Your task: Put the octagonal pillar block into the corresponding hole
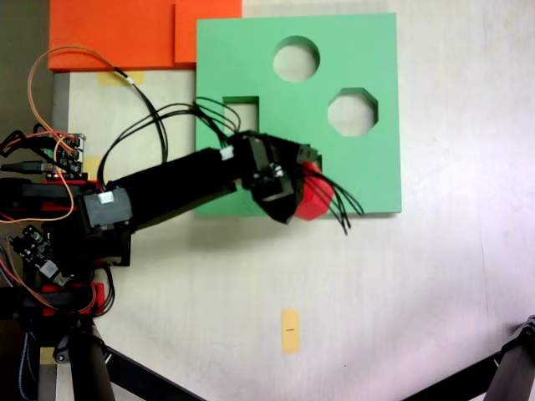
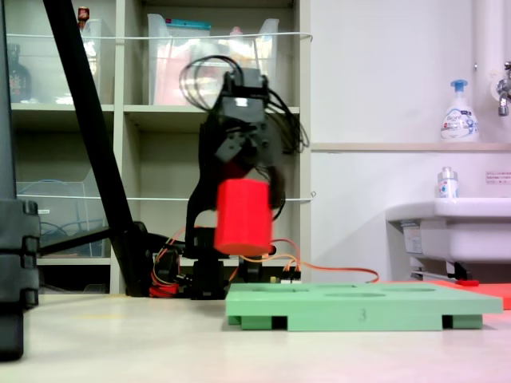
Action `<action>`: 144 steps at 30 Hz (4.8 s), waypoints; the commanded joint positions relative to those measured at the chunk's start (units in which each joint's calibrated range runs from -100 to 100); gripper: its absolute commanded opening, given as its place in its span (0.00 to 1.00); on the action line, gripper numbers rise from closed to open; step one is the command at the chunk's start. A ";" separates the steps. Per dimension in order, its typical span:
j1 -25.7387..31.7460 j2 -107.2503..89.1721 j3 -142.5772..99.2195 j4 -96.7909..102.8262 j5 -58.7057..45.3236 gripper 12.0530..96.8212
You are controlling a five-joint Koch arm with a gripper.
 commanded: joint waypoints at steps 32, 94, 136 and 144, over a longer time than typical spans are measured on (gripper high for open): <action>6.20 32.60 23.93 13.45 7.86 0.20; 7.72 40.70 26.72 13.26 -4.54 0.20; 3.81 -16.42 26.42 -1.96 -31.40 0.88; -3.03 -40.59 25.52 -1.96 -51.23 0.60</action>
